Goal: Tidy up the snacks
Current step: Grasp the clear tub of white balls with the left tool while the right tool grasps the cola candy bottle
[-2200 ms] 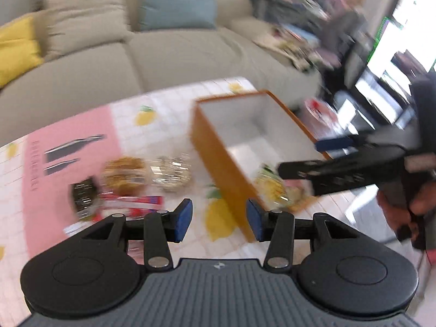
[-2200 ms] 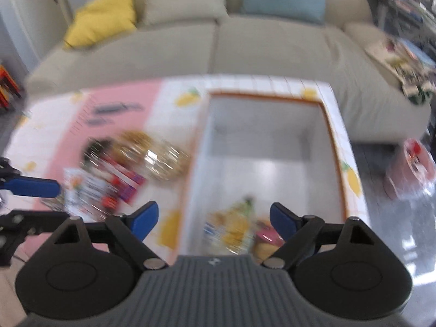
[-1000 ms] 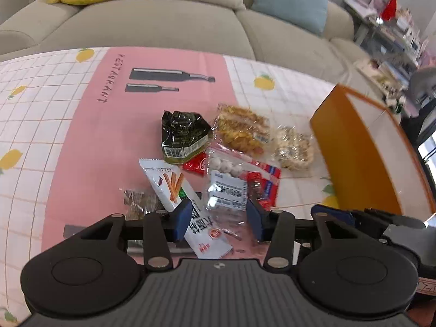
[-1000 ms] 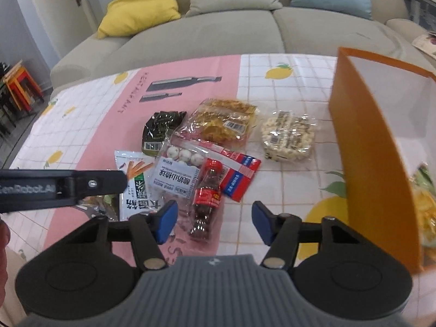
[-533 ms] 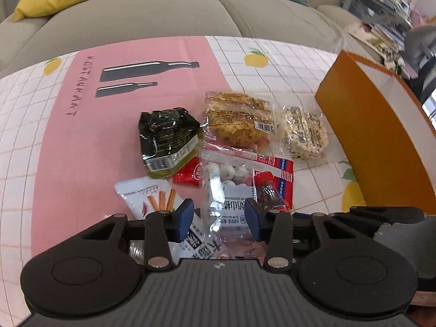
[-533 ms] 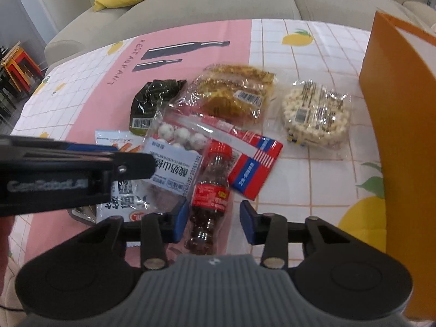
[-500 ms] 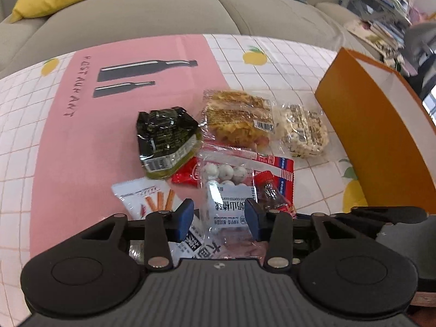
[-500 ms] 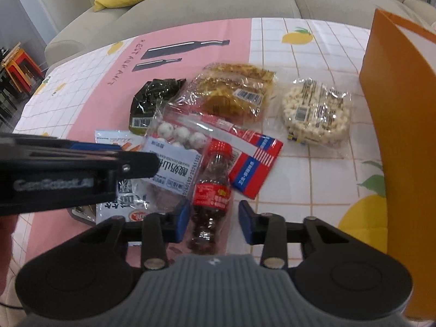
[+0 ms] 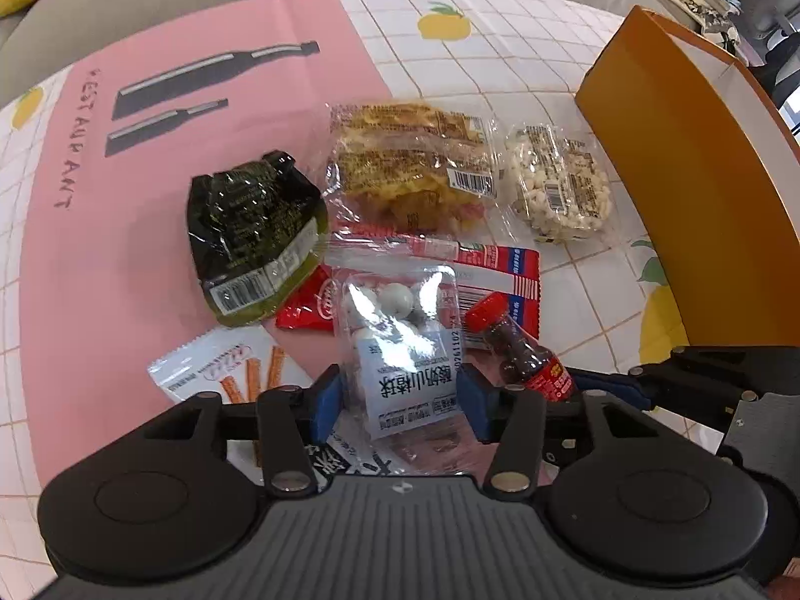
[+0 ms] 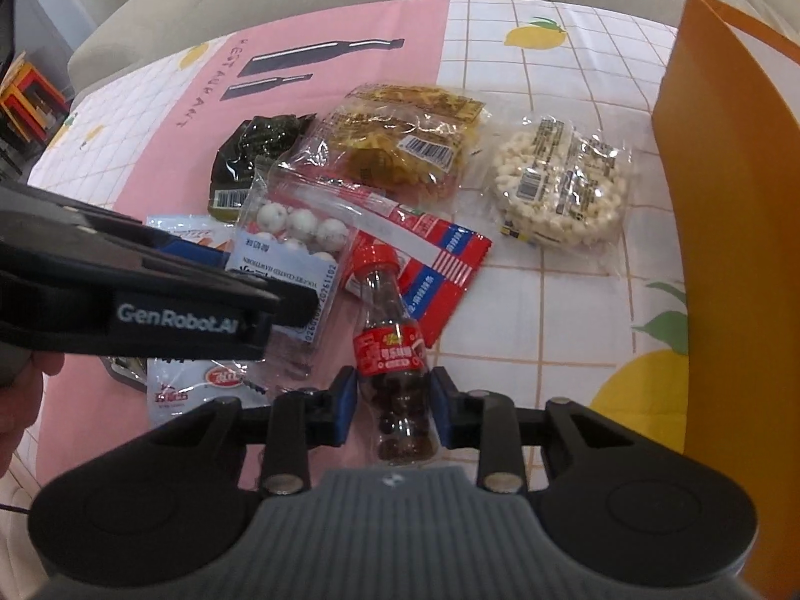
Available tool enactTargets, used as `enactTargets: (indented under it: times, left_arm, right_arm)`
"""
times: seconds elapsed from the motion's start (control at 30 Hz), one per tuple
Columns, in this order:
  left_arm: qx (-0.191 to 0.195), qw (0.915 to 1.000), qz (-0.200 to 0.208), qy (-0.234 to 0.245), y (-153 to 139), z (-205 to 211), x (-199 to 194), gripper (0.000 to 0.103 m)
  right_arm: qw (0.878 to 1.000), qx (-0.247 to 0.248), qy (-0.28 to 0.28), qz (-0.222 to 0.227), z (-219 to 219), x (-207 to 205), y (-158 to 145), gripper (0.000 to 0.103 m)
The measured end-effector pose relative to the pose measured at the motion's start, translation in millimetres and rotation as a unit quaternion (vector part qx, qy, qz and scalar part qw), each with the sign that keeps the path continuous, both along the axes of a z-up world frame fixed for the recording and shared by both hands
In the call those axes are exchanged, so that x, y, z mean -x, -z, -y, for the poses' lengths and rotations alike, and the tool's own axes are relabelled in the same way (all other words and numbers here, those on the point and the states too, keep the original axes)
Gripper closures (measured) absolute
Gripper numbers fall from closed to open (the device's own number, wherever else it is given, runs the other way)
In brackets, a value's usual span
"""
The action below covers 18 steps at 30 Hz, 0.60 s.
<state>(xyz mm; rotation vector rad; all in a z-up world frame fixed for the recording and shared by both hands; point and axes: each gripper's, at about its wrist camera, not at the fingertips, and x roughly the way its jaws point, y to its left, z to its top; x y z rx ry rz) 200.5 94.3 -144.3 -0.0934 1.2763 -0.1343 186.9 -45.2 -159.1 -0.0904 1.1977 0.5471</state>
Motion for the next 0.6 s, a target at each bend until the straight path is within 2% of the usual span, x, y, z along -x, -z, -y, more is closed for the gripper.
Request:
enactTargets:
  times: [0.2,0.33,0.47,0.5,0.6]
  left_arm:
    - [0.027,0.9994,-0.014,-0.017,1,-2,-5,0.047]
    - [0.02,0.9996,-0.01,-0.018,0,3,-4,0.05]
    - [0.017,0.9994,0.005,-0.028,-6,7,1,0.064]
    - [0.023,0.9991,0.011,-0.035,-8,5,2,0.07]
    - [0.04,0.9977,0.023,-0.05,-15,2,8,0.077]
  right_arm:
    - [1.0,0.007,-0.008,-0.005,-4,-6,1,0.073]
    - [1.0,0.01,-0.003,-0.004,-5,-7,1,0.074]
    - [1.0,0.005,0.001,-0.003,-3,-6,1,0.074]
    - [1.0,0.004,0.004,-0.005,-2,-6,1,0.074]
    - [1.0,-0.006,0.011,-0.015,5,-6,1,0.074]
